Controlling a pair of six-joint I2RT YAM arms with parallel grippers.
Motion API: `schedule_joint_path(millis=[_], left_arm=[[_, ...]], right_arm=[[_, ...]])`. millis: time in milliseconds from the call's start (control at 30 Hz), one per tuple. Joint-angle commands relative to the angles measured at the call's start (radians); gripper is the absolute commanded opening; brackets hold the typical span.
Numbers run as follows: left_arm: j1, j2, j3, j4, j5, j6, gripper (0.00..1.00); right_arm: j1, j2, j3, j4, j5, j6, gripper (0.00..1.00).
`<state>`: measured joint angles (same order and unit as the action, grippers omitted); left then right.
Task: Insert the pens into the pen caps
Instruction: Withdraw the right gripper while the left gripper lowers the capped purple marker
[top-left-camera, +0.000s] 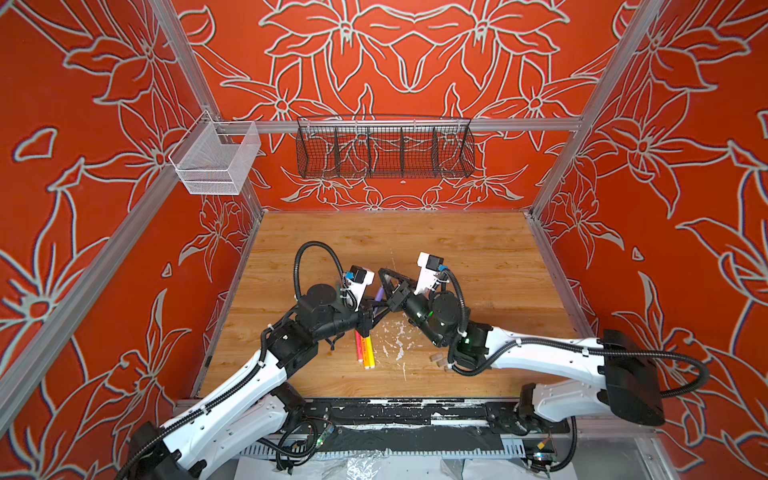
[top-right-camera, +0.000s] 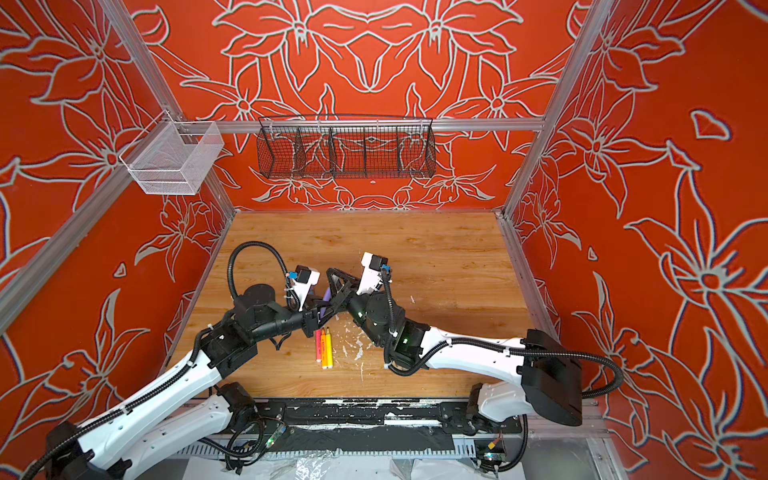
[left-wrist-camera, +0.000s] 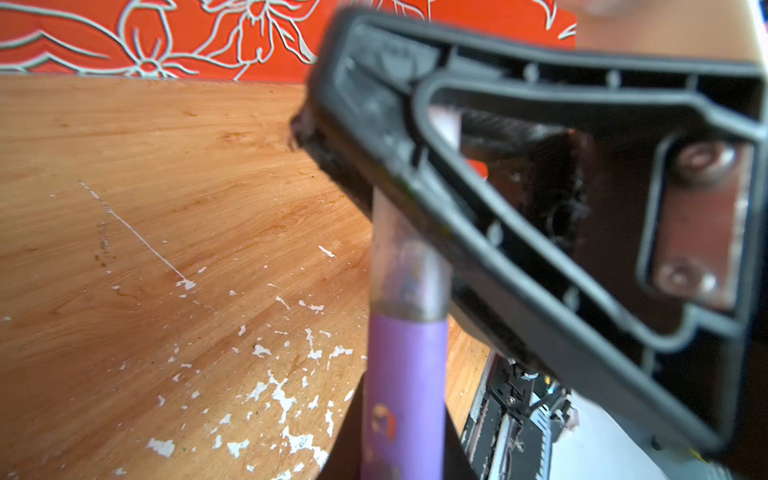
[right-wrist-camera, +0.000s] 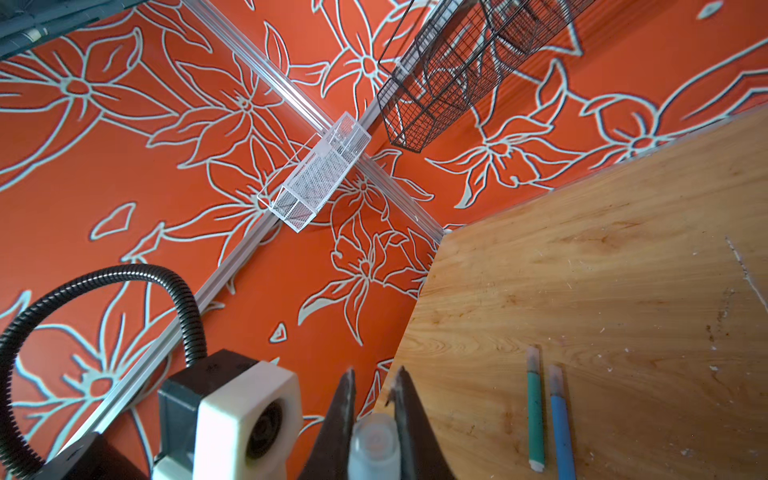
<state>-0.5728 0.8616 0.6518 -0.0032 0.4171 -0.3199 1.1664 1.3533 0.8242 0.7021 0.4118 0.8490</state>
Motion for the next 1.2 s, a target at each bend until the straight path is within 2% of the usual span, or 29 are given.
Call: schedule_joint_path(millis=[0, 133, 267, 367, 433, 500, 567, 633, 700, 767, 900, 1000, 1167], left_arm=[[0.138, 0.059, 0.113, 0.318, -0.385, -0.128, 0.0], [0.139, 0.068, 0.104, 0.292, -0.371, -0.118, 0.0], [0.139, 0.068, 0.036, 0.226, -0.413, -0.191, 0.0], [0.139, 0.093, -0.021, 0.14, -0.476, -0.273, 0.0], [0.139, 0.154, -0.025, 0.058, -0.551, -0.291, 0.0], [0.139, 0.223, -0.007, -0.011, -0.612, -0.292, 0.0], [0.139, 0.307, 0.02, -0.041, -0.627, -0.274, 0.0], [0.139, 0.403, 0.07, -0.084, -0.608, -0.27, 0.0], [0.138, 0.493, 0.166, -0.201, -0.586, -0.301, 0.0], [0.137, 0.581, 0.247, -0.297, -0.555, -0.332, 0.0], [0.136, 0.699, 0.354, -0.438, -0.557, -0.369, 0.0], [0.136, 0.734, 0.381, -0.496, -0.6, -0.4, 0.0], [0.136, 0.774, 0.401, -0.514, -0.58, -0.411, 0.0]], right_arm=[[0.174, -0.002, -0.071, -0.211, -0.389, 0.026, 0.0], [0.137, -0.085, -0.067, -0.325, -0.35, 0.001, 0.0], [0.026, -0.202, -0.036, -0.533, -0.322, -0.042, 0.38], [-0.071, -0.313, -0.03, -0.689, -0.247, -0.066, 0.55], [-0.118, -0.389, -0.044, -0.748, -0.187, -0.101, 0.63], [-0.143, -0.446, -0.058, -0.783, -0.128, -0.142, 0.67], [-0.158, -0.483, -0.075, -0.806, -0.048, -0.19, 0.71], [-0.184, -0.499, -0.092, -0.835, 0.057, -0.234, 0.75], [-0.226, -0.494, -0.119, -0.83, 0.164, -0.273, 0.78], [-0.316, -0.473, -0.14, -0.836, 0.208, -0.269, 0.8], [-0.541, -0.43, -0.171, -0.839, 0.131, -0.237, 0.77], [-0.663, -0.415, -0.203, -0.822, 0.099, -0.24, 0.77], [-0.84, -0.375, -0.235, -0.821, 0.025, -0.251, 0.75]])
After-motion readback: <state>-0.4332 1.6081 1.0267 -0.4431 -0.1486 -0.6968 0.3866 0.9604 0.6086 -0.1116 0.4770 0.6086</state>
